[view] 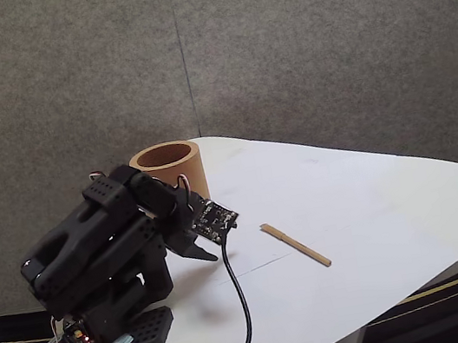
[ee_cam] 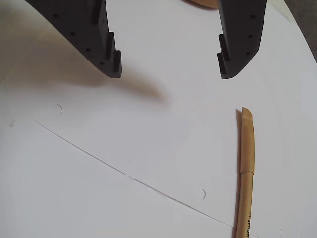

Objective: Grab the pen and put it in the pen holder.

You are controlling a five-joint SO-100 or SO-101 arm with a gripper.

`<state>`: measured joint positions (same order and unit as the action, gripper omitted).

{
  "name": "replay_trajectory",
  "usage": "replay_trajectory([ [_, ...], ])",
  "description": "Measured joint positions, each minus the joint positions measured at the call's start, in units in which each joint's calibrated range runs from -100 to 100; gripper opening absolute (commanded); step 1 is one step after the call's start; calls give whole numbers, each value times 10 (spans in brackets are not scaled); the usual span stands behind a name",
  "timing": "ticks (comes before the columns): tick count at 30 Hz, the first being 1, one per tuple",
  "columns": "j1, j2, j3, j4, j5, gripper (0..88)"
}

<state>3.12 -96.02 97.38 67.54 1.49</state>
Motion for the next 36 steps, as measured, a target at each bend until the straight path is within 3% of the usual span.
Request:
replay_trajectory([
  [36,0,0,-10,-16,0,276],
])
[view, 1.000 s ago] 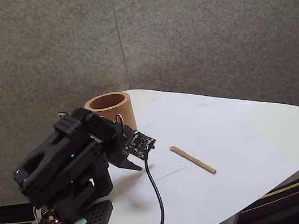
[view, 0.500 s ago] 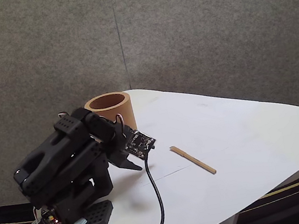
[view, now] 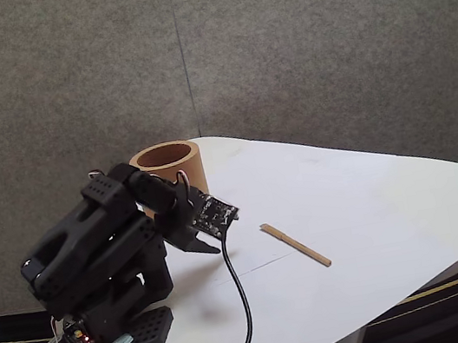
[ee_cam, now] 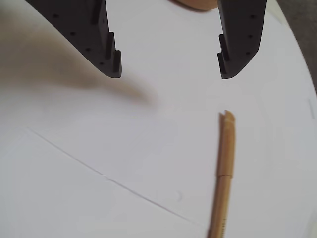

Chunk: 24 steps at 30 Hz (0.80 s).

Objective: Grab the pen and put it in the pen holder.

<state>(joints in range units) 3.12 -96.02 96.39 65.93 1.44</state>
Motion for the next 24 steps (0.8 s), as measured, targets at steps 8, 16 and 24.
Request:
replay_trajectory([
  [8,12,0,-146,-29,0,275],
  [16,21,61,-315,-29,0,275],
  [24,43,329,-574,-29,-1,279],
])
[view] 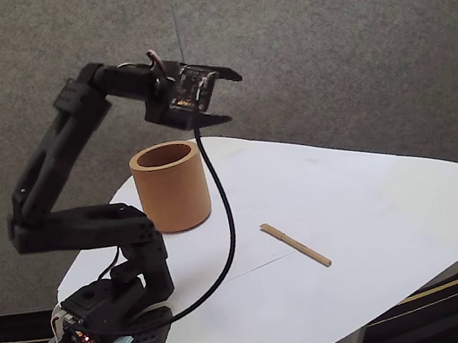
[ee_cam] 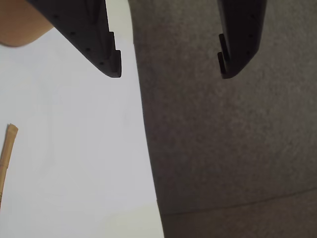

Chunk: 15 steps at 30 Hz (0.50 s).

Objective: Grab the pen and put it in the pen holder.

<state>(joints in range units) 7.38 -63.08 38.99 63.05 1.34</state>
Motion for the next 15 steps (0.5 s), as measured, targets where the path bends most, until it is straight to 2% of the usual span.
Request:
replay_trajectory([
  [6,36,203,-111,-1,-38,279],
  [15,68,421,-120,-1,-86,280],
])
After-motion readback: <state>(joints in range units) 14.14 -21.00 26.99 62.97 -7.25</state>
